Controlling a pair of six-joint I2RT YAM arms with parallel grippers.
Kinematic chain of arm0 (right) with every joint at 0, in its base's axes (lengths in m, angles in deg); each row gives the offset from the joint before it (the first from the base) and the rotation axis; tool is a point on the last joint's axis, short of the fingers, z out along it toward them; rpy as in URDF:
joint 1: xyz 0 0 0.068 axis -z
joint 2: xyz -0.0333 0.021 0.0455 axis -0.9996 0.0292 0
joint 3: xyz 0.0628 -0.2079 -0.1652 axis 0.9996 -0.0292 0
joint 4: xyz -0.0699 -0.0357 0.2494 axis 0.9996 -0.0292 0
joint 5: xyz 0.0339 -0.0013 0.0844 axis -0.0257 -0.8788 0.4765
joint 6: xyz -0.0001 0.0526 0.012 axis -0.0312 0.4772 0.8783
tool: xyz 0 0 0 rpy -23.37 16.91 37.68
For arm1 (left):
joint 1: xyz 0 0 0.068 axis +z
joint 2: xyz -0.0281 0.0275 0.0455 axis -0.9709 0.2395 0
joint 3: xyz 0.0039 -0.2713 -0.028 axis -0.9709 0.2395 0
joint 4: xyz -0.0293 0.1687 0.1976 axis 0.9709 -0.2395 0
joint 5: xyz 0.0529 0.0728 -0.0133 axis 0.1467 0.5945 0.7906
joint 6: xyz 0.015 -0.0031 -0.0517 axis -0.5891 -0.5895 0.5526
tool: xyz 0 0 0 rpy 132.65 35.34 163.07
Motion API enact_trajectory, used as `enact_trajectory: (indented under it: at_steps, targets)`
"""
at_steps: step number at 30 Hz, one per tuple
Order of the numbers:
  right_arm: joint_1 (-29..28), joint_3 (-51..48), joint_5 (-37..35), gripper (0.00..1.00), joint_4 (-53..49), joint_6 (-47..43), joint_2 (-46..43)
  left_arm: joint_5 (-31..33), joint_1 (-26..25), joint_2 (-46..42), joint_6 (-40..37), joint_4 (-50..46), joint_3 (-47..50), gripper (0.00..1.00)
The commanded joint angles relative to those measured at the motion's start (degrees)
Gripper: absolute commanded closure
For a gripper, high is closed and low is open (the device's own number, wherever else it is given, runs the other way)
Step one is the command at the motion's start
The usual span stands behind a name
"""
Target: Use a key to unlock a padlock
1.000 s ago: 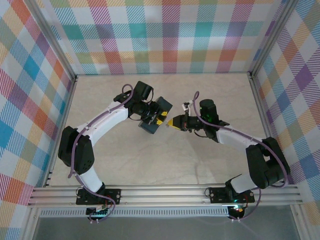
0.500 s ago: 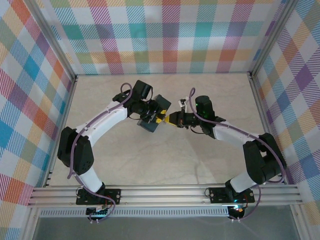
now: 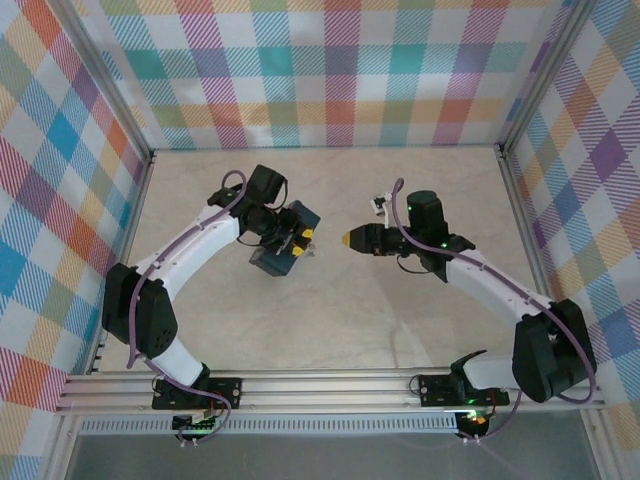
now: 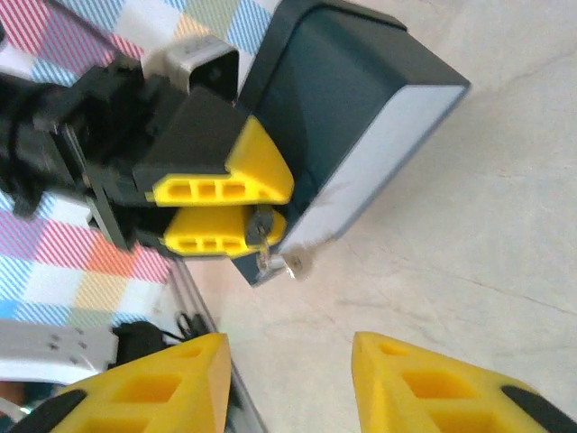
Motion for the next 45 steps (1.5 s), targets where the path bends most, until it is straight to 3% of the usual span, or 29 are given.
enact_trajectory:
  at_steps: [1, 7, 11, 15, 22, 29, 39, 45]
  targets:
    - [-2.1, -0.4, -5.1, 0.69, -5.4, -16.6, -3.9, -2.5, 0.1, -0.2, -2.2, -1.4, -1.8, 0.93]
    - [-8.4, -8.4, -19.7, 0.71, 11.1, -34.2, -8.9, -6.7, -0.1, 3.9, -4.5, -5.4, -6.8, 0.92]
    - [-14.0, -7.9, -27.3, 0.71, 12.3, -44.3, -7.8, -8.0, -0.5, 5.4, -4.9, -6.7, -9.4, 0.92]
    - [-19.6, -12.2, -35.0, 0.76, 21.7, -55.0, -6.7, -8.9, -0.8, 6.3, -5.5, -7.3, -11.0, 0.92]
    - [-22.6, -12.1, -41.9, 0.71, 28.1, -62.4, -2.0, -9.7, -1.6, 6.8, -5.7, -6.9, -12.3, 0.92]
    - [-23.8, -11.5, -43.3, 0.72, 30.9, -67.0, 1.1, -10.1, -1.8, 6.4, -5.6, -6.4, -11.4, 0.92]
    - [-24.1, -11.9, -45.2, 0.84, 32.2, -69.5, 2.1, -11.3, -1.8, 5.9, -4.3, -4.3, -10.7, 0.92]
    - [-24.2, -12.6, -48.5, 0.93, 35.3, -66.0, 2.8, -12.3, -1.8, 4.8, -2.6, -1.9, -9.0, 0.93]
